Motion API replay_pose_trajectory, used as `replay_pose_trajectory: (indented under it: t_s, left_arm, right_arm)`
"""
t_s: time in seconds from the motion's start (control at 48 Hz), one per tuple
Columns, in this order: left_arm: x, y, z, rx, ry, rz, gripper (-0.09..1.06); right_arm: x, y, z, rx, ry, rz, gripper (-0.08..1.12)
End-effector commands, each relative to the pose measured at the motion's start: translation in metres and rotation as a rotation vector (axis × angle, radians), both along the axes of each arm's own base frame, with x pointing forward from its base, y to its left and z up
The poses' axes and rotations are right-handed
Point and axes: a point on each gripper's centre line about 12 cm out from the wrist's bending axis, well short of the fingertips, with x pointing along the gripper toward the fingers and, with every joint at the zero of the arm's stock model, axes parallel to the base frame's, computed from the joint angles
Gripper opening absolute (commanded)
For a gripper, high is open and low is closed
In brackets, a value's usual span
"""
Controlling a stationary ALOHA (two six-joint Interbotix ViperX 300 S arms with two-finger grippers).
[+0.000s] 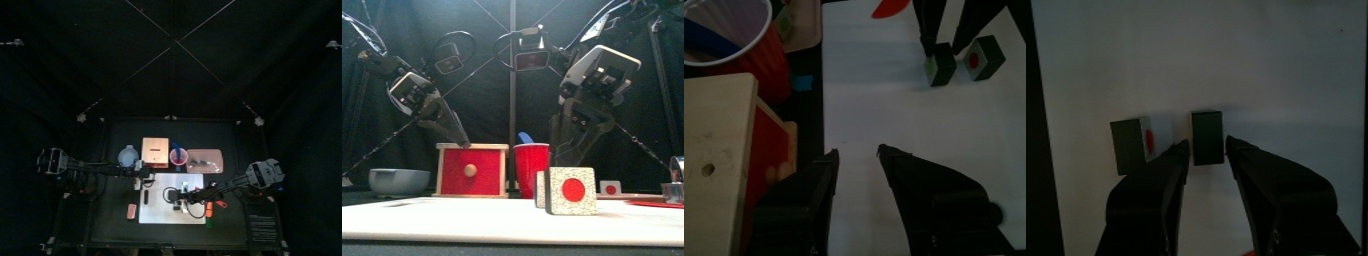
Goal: Place sushi on board then cut the sushi with the knife then place the pieces on the plate
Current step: Place the 4 sushi pieces on the plate
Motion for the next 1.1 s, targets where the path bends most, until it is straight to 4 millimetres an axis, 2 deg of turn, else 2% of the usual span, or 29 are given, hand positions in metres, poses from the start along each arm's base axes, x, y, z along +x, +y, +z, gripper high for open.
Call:
replay_pose_trajectory:
  t_s: [0.021, 0.208, 0.333, 0.458, 0.708, 0.792, 0.917, 1.021, 1.104]
  left_arm:
    - [0.003, 0.001, 0.006, 0.001, -0.023, 0.002, 0.77]
    - [0.003, 0.001, 0.006, 0.000, -0.023, 0.003, 0.77]
    - [0.003, 0.001, 0.006, 0.003, -0.024, 0.002, 0.77]
    - [0.003, 0.002, 0.007, 0.004, -0.026, 0.002, 0.77]
    - [0.003, 0.002, 0.007, 0.003, -0.026, 0.003, 0.77]
    - [0.003, 0.001, 0.007, 0.003, -0.026, 0.002, 0.77]
    - [0.003, 0.002, 0.007, 0.004, -0.026, 0.002, 0.77]
    - [0.003, 0.001, 0.007, 0.003, -0.026, 0.002, 0.77]
    - [0.003, 0.001, 0.006, 0.001, -0.023, 0.003, 0.77]
  right_arm:
    - [0.007, -0.001, 0.012, 0.006, -0.039, 0.000, 0.73]
    - [0.006, -0.005, 0.009, -0.003, -0.028, -0.006, 0.64]
    - [-0.003, -0.017, 0.025, -0.016, -0.031, -0.036, 0.61]
    - [-0.028, -0.040, 0.042, -0.038, -0.011, -0.103, 0.61]
    - [-0.094, -0.098, 0.064, -0.068, 0.029, -0.290, 0.61]
    - [-0.117, -0.118, 0.065, -0.071, 0.036, -0.366, 0.61]
    - [-0.143, -0.138, 0.063, -0.067, 0.042, -0.453, 0.61]
    - [-0.163, -0.151, 0.050, -0.059, 0.075, -0.521, 0.61]
    - [-0.171, -0.157, 0.039, -0.037, 0.086, -0.559, 0.61]
